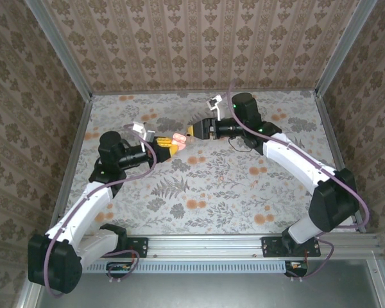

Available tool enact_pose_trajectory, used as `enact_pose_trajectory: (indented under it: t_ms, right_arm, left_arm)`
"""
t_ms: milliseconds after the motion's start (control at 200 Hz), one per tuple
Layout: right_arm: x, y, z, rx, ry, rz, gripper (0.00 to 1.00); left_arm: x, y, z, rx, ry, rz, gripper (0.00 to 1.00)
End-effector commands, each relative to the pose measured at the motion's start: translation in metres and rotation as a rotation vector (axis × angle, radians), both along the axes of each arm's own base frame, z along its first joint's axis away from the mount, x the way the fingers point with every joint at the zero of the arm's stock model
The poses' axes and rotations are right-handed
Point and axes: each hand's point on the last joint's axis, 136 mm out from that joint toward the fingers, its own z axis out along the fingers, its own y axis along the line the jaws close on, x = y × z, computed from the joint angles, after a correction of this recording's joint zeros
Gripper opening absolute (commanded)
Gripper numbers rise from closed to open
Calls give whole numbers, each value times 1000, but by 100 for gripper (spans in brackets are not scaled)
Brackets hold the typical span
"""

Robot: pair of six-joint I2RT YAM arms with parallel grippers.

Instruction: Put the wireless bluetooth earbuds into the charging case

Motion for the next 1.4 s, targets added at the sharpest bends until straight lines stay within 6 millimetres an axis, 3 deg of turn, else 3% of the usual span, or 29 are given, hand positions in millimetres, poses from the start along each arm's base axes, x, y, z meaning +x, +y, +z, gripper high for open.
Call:
enact_pose_trajectory:
  t_ms: [0,170,305,445,590,940,1395]
  right_arm:
    - [2,-40,-13,-161,77,-198,63]
    - [-10,-86,-81,-385,305,-413,61]
    - [-28,-106,-136,-480,476,-535,57]
    - [-44,-101,-182,-552,615,-551,56]
    - [-47,-88,-217,-547,723,-553,54]
    - [-54,-90,-265,-634,824,-596,53]
    - [-52,-83,-279,-680,835,-586,44]
  left_arm:
    - [5,5,-2,4,-42,51,0]
    - [15,9,-17,26,-26,106,0]
    - [19,9,-25,40,-13,113,0]
    - [21,9,-32,52,-7,110,0]
    - [21,8,-36,61,-2,100,0]
    - [17,10,-47,75,13,103,0]
    - [17,10,-52,87,15,98,0]
